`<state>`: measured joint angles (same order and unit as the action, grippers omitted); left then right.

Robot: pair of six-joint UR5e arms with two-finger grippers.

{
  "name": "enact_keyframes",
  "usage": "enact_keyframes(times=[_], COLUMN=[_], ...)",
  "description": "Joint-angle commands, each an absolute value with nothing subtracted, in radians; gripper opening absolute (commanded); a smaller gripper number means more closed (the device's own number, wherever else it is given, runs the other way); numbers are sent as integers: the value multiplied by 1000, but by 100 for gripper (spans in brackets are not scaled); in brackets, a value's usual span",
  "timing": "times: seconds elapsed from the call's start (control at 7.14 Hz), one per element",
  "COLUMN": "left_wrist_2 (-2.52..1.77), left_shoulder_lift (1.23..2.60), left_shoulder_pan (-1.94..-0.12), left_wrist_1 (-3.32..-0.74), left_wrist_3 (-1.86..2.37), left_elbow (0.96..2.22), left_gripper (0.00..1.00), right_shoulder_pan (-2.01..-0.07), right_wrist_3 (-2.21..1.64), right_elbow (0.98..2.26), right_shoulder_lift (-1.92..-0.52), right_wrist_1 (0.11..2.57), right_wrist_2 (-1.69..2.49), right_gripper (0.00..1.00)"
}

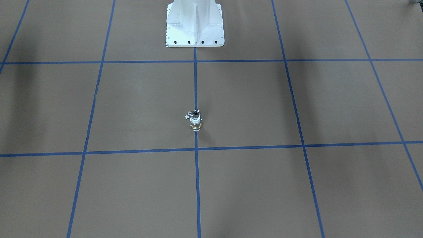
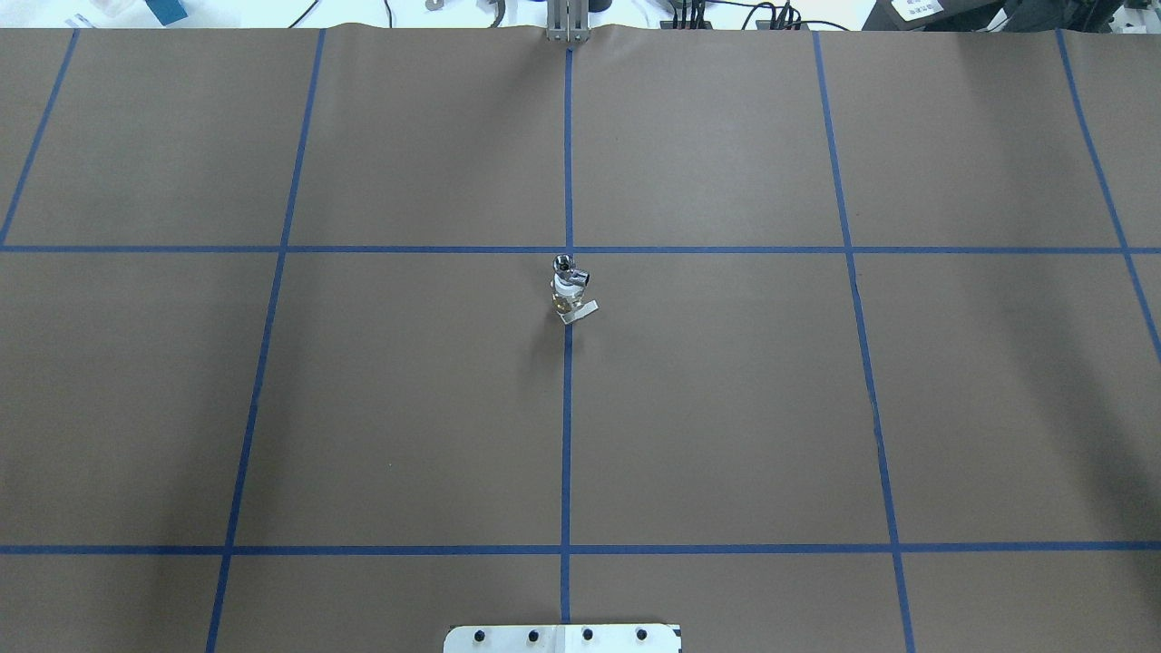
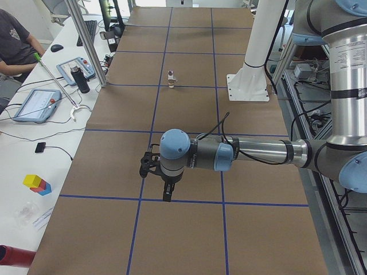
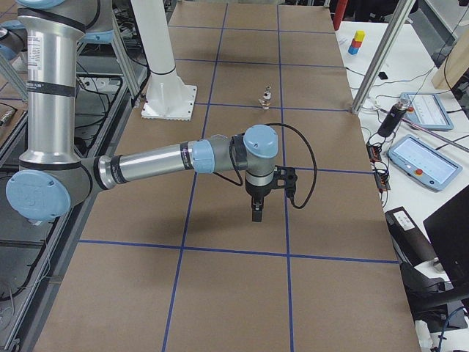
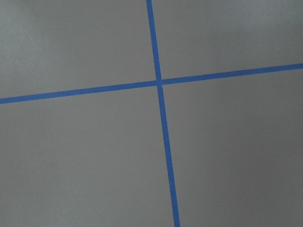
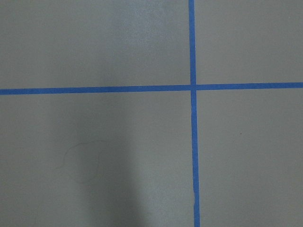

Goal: Assemble PPR valve and pipe with both arms

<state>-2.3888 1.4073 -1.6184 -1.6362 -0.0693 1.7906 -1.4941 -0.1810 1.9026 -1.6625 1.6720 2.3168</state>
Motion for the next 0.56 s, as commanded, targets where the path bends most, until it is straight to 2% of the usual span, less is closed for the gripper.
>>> enact_keyframes(times=[0.0,0.42], left_wrist_2=[-2388,-2388], left_shoulder_lift=[1407,1407], left_shoulder_pan=[-1618,-1618], left_wrist_1=[-1640,-1646], left_wrist_3=[-71,-72], left_elbow=[1790,1784], left_gripper=[100,100], right_shoulder_pan=[-1494,-1494], right_wrist_3=[-181,-181], right_elbow=[1904,1901], right_shoulder_lift=[-1663,-1663], right_wrist_1=[1672,1672], right_wrist_2=[2319,2319], right_gripper=[100,100])
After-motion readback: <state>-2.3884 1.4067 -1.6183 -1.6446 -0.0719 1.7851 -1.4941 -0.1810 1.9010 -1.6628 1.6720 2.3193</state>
